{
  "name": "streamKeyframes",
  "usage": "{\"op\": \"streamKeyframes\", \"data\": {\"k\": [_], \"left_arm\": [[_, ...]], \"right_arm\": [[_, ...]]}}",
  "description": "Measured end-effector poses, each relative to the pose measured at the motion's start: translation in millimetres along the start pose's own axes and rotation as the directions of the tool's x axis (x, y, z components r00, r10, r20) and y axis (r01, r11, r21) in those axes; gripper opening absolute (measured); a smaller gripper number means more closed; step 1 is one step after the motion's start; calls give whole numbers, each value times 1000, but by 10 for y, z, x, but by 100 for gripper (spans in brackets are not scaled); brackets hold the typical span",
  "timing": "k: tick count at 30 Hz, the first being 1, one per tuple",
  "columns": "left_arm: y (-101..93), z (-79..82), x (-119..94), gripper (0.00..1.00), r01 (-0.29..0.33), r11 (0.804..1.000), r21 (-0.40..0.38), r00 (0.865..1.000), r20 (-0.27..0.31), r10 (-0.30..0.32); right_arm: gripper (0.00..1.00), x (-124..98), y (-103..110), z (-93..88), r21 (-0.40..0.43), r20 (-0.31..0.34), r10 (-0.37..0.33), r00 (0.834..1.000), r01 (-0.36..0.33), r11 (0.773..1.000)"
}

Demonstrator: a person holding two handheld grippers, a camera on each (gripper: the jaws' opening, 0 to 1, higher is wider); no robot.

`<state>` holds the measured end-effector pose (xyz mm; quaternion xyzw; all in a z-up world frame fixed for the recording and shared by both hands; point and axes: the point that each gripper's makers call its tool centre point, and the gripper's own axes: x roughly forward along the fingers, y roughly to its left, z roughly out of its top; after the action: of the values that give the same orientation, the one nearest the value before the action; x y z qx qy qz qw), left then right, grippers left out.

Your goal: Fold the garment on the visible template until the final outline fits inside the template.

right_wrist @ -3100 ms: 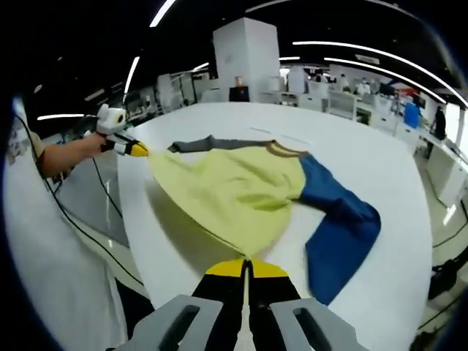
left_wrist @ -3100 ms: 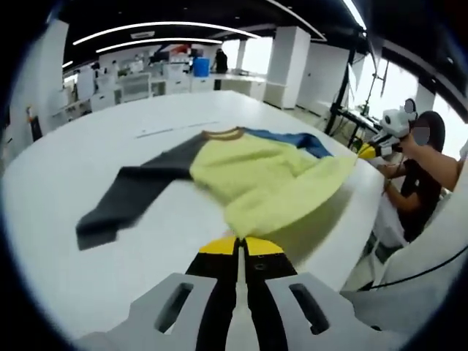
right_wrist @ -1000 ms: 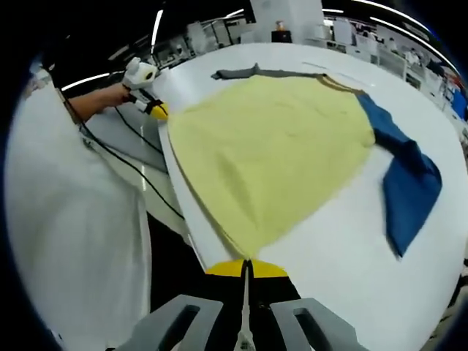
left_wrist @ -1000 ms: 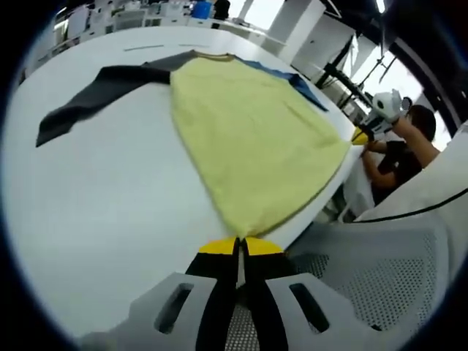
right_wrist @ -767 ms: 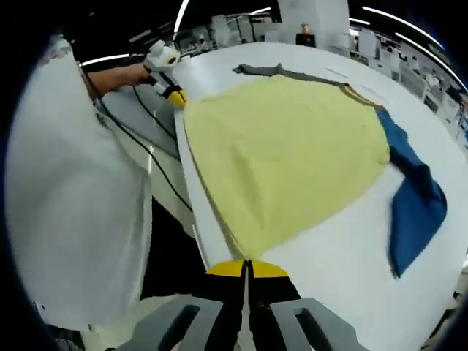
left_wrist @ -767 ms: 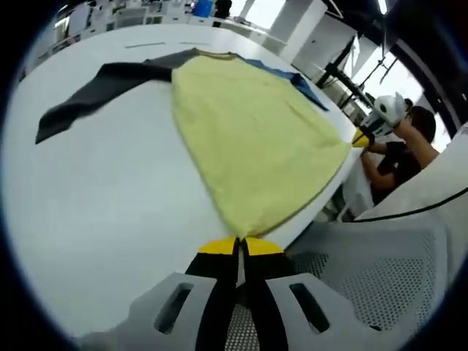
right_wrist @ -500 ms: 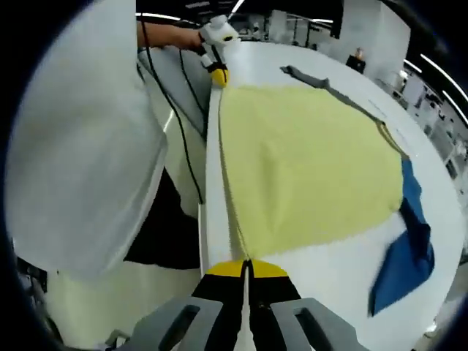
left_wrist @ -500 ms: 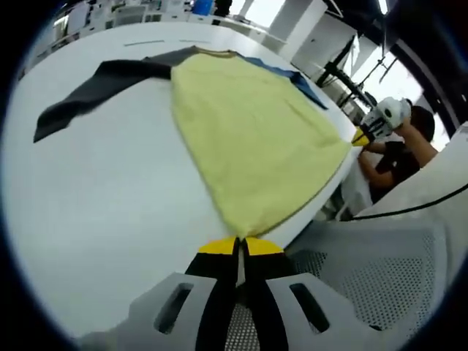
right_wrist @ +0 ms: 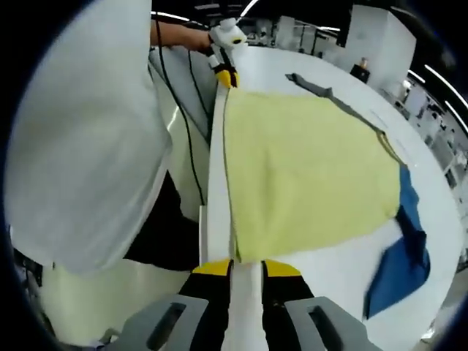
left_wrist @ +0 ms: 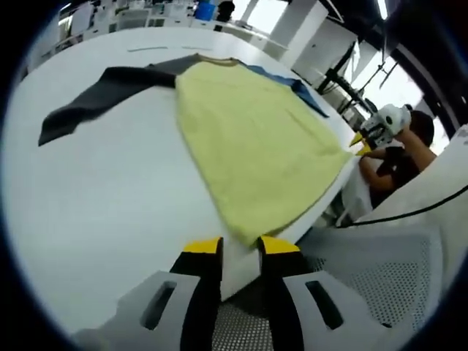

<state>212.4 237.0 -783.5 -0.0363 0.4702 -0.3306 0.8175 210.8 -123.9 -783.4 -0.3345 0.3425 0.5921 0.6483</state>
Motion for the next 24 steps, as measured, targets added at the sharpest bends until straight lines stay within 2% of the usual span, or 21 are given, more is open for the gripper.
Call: {"op": "streamKeyframes", "data": {"k": [4,9,11,17,18,20,24], "left_arm": [[3,58,-16,37,-2,1000,9,1000,22,2],[-29,130,-16,54,1,999,48,999,47,-4],[-25,135,-2,60,-11,995,98,999,37,8],[-94,321,-17,65,-2,988,157,995,104,-14],[-109,340,-15,66,-3,983,186,994,105,-17],[-106,398,-15,68,-37,962,272,994,112,6],[-165,477,-11,69,-29,959,283,990,140,-12]], "right_arm": [[22,-19,-12,21,3,12,-9,1000,9,1000],[34,-48,-50,63,45,37,-31,999,29,999],[39,-59,-77,80,81,52,-42,998,37,996],[50,-75,-136,122,190,87,-68,994,50,980],[50,-76,-150,129,226,94,-75,993,52,973],[52,-83,-191,143,233,103,-88,991,62,971],[53,-111,-253,216,297,139,-119,983,73,952]]}}
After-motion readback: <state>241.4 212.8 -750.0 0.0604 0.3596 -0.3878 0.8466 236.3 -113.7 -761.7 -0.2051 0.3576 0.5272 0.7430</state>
